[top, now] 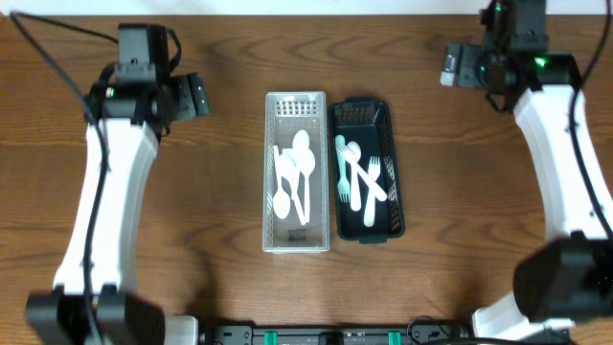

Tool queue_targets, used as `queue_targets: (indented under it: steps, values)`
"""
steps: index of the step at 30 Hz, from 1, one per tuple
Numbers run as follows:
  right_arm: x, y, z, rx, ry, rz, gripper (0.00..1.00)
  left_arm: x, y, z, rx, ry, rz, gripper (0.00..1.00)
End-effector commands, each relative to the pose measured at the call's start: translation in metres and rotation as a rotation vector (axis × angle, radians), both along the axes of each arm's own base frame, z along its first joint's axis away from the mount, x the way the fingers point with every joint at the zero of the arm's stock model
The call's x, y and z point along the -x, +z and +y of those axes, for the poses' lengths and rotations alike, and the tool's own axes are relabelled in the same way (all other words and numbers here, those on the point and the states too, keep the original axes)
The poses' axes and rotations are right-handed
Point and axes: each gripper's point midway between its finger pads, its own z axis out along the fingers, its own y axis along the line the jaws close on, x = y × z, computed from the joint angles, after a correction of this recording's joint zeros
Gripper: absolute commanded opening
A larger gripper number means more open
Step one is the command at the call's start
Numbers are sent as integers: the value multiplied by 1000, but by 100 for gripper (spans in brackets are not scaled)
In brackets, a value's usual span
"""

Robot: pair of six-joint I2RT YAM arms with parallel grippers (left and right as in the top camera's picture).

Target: Pack container

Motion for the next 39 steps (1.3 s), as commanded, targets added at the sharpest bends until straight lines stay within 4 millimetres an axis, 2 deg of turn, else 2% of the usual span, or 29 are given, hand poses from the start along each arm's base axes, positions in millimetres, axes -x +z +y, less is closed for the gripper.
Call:
queue_targets:
  steps: [1,5,9,14,17,22,28,33,39]
  values:
    - [30,31,-10,-6,-43,-90,99,26,21,-6,-20,-28,-87,98]
    - [73,24,-9,-7,-40,-138,99,61,21,-19,-14,-69,-179,98]
    - [124,1,-7,-6,-38,-153,99,98,15,-30,-17,-126,-278,98]
    - [168,-19,0,-9,-16,-206,99,141,6,-12,-107,-63,-413,98]
    - [187,-33,1,-10,-12,-211,99,159,0,-9,-100,-58,-475,98]
    - [215,-68,0,-6,-12,-103,99,174,-4,-6,-93,-54,-521,98]
    - [250,-101,-1,1,-13,94,99,178,-13,-5,-99,-58,-479,98]
    - [262,-109,-2,3,-13,157,99,178,-16,-5,-102,-59,-463,98]
    - [263,-107,7,6,33,147,99,178,-16,-5,-102,-59,-462,98]
